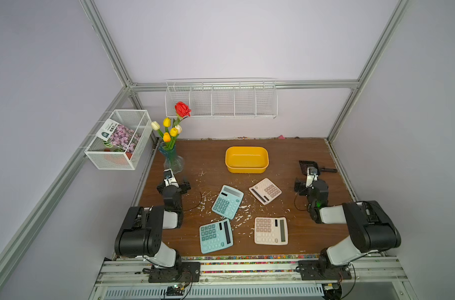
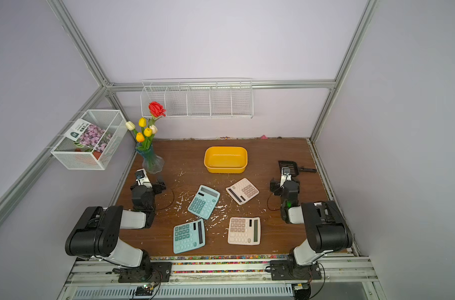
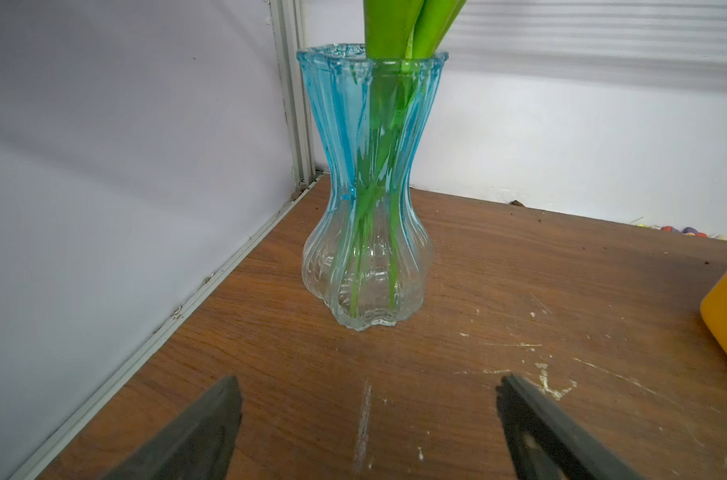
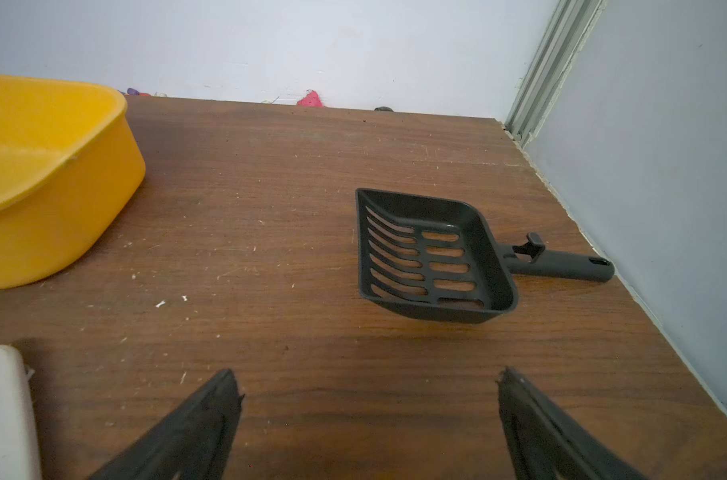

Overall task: Put the calculator in the storage box
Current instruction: Pick up the calculator at the center of the board.

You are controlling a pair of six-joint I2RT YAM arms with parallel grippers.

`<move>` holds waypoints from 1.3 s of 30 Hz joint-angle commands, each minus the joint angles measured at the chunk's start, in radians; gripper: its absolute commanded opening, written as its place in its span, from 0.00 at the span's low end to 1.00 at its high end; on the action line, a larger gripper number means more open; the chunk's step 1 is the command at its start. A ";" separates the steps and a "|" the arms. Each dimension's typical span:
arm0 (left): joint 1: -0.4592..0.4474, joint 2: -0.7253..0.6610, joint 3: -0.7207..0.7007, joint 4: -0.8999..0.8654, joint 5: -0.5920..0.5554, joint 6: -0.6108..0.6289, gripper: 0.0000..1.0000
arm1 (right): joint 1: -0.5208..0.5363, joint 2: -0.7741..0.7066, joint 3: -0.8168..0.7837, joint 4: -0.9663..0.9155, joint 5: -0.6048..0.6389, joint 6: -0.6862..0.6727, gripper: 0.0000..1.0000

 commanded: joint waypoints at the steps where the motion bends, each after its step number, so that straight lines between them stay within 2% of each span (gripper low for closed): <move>1: 0.000 0.007 0.014 -0.004 -0.001 -0.002 1.00 | -0.002 -0.010 0.012 0.003 -0.008 0.001 0.99; 23: 0.002 0.008 0.018 -0.010 0.005 -0.003 1.00 | -0.011 -0.011 0.017 -0.010 -0.023 0.007 0.99; 26: 0.001 0.008 0.014 -0.004 0.000 -0.002 0.93 | -0.020 -0.025 0.025 -0.028 -0.037 0.008 0.99; 28: -0.014 0.000 0.013 0.002 -0.033 0.006 0.88 | -0.018 -0.061 0.064 -0.128 -0.038 0.007 0.99; 30: -0.035 -0.057 0.017 -0.040 -0.070 0.022 0.85 | -0.018 -0.126 0.148 -0.328 -0.045 0.005 0.96; 32: -0.076 -0.161 0.082 -0.229 -0.125 0.048 0.86 | -0.015 -0.184 0.243 -0.505 -0.091 -0.014 0.94; 36: -0.112 -0.317 0.252 -0.528 -0.082 0.118 0.87 | 0.055 -0.249 0.431 -0.799 -0.077 -0.021 0.89; 39: -0.112 -0.397 0.421 -0.826 -0.066 0.078 0.87 | 0.151 -0.254 0.570 -1.016 -0.019 -0.050 0.86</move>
